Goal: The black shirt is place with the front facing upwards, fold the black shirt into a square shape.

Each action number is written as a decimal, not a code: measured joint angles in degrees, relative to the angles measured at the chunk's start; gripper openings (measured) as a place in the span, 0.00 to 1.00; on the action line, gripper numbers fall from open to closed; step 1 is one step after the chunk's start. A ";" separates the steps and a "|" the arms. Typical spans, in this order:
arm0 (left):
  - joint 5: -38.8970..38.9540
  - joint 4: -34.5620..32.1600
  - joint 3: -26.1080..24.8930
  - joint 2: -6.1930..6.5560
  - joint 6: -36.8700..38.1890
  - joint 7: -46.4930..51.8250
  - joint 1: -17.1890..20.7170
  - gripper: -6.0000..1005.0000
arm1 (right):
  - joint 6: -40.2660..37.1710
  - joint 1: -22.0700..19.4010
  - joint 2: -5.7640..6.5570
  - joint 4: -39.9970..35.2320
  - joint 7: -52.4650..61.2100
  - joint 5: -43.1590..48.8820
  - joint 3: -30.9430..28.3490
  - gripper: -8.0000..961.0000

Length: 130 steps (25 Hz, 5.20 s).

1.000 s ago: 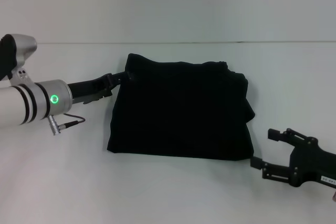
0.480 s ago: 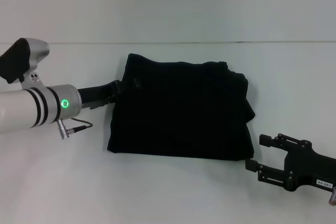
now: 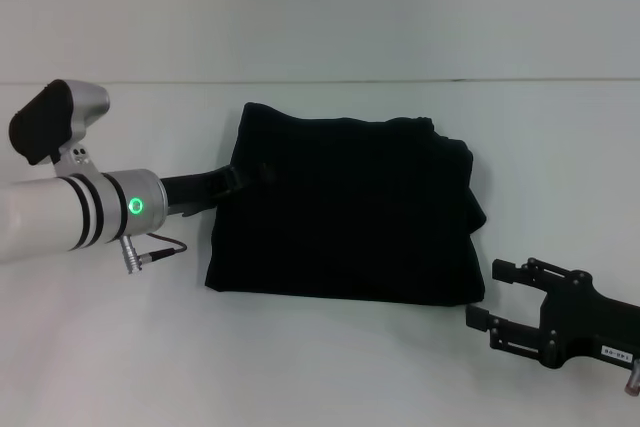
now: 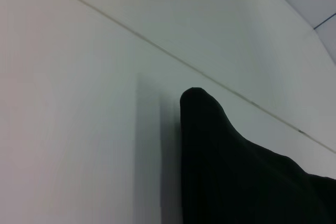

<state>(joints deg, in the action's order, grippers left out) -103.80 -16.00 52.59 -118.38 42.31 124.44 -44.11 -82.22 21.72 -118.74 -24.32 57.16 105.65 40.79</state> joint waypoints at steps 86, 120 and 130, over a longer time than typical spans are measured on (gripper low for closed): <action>-5.42 -18.13 -8.56 0.35 52.94 -54.55 20.63 0.95 | 26.98 23.56 5.85 6.78 86.96 15.99 -8.17 0.82; -5.71 -18.37 -9.71 0.79 55.90 -54.22 20.66 0.95 | 36.22 27.08 1.42 7.00 79.08 15.14 -7.94 0.50; -5.71 -18.45 -9.70 0.79 56.05 -54.16 20.54 0.95 | 38.02 27.78 1.02 7.36 78.09 15.19 -7.56 0.11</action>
<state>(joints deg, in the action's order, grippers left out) -109.51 -34.45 42.89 -117.58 98.36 70.28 -23.57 -44.20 49.50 -117.71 -16.96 135.25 120.84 33.22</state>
